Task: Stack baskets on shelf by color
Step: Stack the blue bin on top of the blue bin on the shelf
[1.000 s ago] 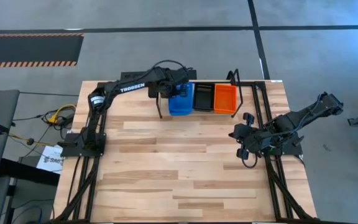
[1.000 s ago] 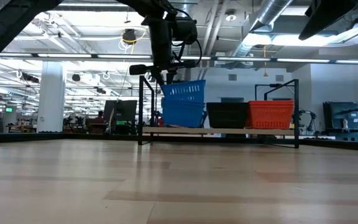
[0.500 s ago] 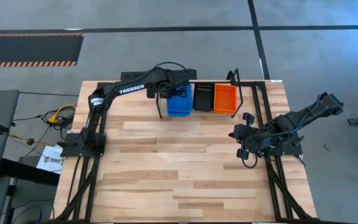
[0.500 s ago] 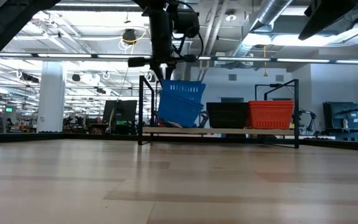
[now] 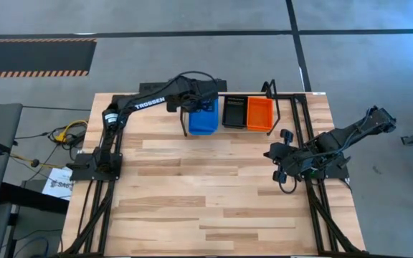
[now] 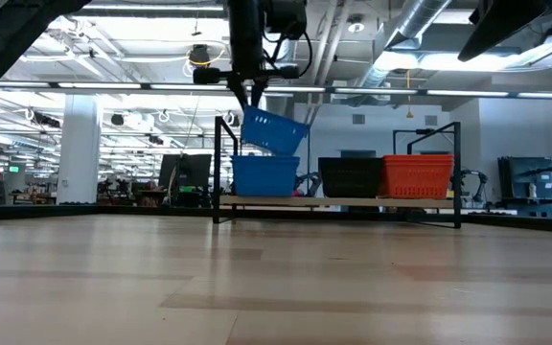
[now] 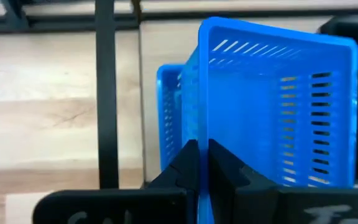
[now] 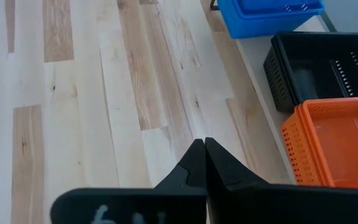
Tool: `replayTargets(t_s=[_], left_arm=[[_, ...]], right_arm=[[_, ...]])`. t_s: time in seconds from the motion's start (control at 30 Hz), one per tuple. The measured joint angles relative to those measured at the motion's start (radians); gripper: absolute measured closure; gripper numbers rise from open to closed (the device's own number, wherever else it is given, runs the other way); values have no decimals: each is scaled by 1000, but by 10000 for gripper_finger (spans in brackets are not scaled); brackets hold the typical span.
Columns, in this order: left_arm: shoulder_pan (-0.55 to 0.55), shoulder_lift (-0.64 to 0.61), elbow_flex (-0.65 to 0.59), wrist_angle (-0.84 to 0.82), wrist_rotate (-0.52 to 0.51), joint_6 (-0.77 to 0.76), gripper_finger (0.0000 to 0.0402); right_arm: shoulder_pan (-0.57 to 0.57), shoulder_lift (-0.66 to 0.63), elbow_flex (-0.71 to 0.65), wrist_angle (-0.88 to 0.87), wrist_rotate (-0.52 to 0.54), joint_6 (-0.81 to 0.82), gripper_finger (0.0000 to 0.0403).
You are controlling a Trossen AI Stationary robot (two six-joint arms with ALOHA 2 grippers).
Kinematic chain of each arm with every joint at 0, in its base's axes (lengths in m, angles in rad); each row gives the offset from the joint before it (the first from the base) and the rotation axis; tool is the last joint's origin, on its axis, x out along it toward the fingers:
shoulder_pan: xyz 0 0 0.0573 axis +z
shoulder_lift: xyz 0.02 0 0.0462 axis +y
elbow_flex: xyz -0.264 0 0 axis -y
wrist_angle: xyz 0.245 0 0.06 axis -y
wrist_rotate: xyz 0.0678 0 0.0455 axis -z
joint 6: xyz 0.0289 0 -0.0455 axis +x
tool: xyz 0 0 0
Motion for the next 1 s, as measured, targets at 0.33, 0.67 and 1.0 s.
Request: replayTargets(t_s=[0.33,0.67,1.0], left_arm=[[-2,1,-21,-11,12,-18,401],[0,15,-23,16,-5,-1,401],[5,12,-54,56,-19,8,401]], right_arm=[[0,0,0,0,0,2,396],[0,0,0,0,0,2,398],[0,0,0,0,0,2,398]])
